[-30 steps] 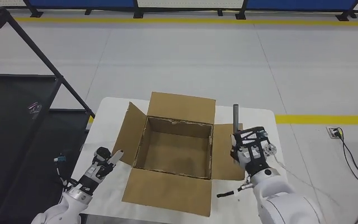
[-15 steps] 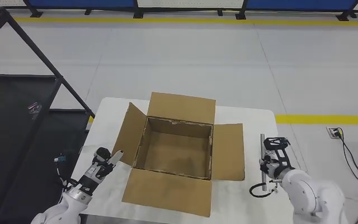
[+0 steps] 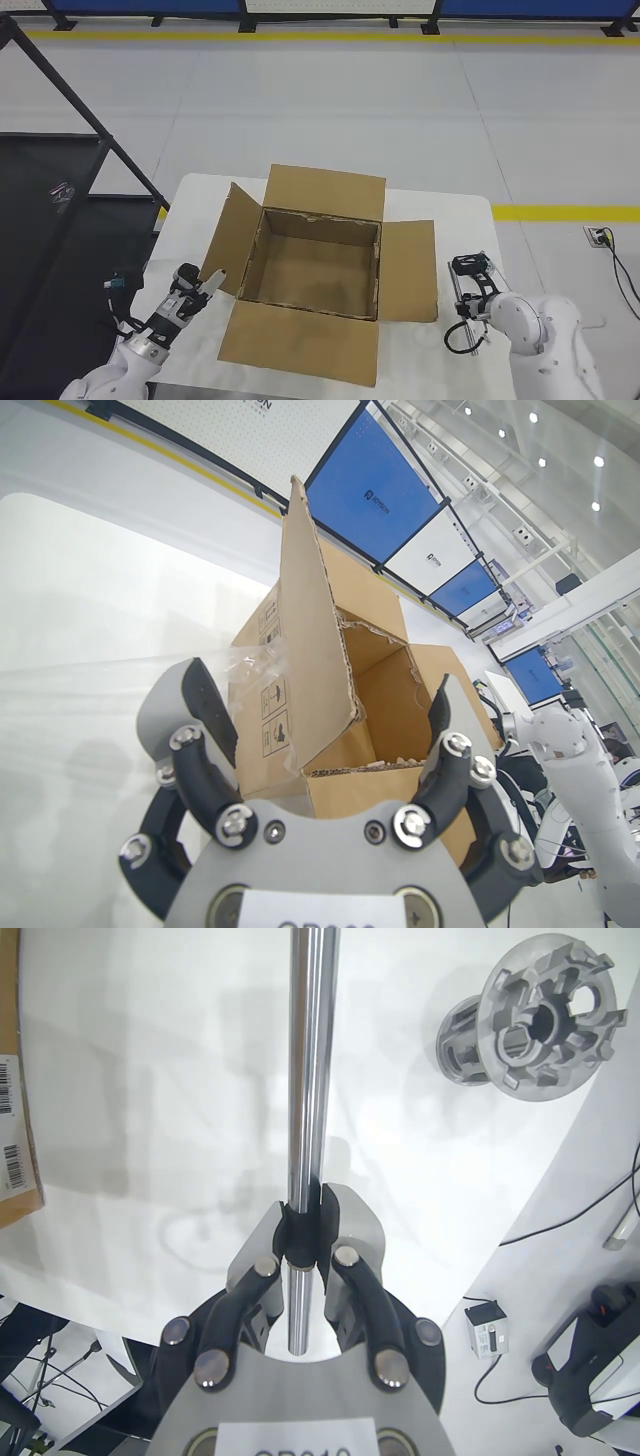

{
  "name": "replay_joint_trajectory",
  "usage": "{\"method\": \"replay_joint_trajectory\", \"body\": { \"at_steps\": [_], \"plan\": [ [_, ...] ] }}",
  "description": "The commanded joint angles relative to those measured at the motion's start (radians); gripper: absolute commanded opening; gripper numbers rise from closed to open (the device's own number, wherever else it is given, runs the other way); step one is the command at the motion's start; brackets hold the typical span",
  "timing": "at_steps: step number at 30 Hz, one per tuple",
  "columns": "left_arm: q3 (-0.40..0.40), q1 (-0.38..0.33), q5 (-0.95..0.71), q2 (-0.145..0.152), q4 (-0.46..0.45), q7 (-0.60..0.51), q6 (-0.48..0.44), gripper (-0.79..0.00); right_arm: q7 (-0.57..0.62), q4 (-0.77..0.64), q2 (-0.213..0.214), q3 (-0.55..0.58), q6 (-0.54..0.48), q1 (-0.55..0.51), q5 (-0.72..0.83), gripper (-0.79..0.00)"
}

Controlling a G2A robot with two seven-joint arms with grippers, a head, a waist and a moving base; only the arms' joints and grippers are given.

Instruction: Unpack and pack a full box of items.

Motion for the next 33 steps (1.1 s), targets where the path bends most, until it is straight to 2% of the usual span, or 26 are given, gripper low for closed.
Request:
{"method": "replay_joint_trajectory", "body": {
  "at_steps": [1,12,14,18,24,30,31,33],
  "plan": [
    [0.001,0.001,-0.004,0.0,-0.002,0.002,-0.001,0.0,0.001,0.029,0.003,-0.012,-0.007,0.016,-0.005,-0.785],
    [0.002,0.005,-0.018,0.002,-0.005,0.001,-0.005,0.0,0.019,0.171,0.012,-0.068,0.03,0.107,-0.03,-0.785],
    [0.002,0.005,-0.02,0.003,-0.005,0.0,-0.003,0.0,0.015,0.195,0.014,-0.071,0.029,0.12,-0.024,-0.748],
    [0.001,0.003,-0.019,0.004,-0.002,-0.001,-0.003,0.0,0.008,0.238,0.019,-0.075,0.031,0.14,-0.015,-0.61],
    [0.0,0.001,-0.023,0.005,0.003,-0.003,-0.003,0.0,0.004,0.262,0.024,-0.087,0.039,0.156,-0.004,-0.563],
    [-0.001,0.001,-0.025,0.007,0.008,-0.003,-0.006,0.0,-0.028,0.196,0.033,-0.061,0.084,0.131,0.024,-0.57],
    [-0.002,0.002,-0.028,0.007,0.008,-0.003,-0.008,0.0,-0.044,0.153,0.034,-0.041,0.095,0.112,0.048,-0.551],
    [-0.004,0.003,-0.031,0.008,0.01,-0.002,-0.01,0.0,-0.08,0.04,0.039,0.014,0.116,0.058,0.109,-0.44]
  ]
}}
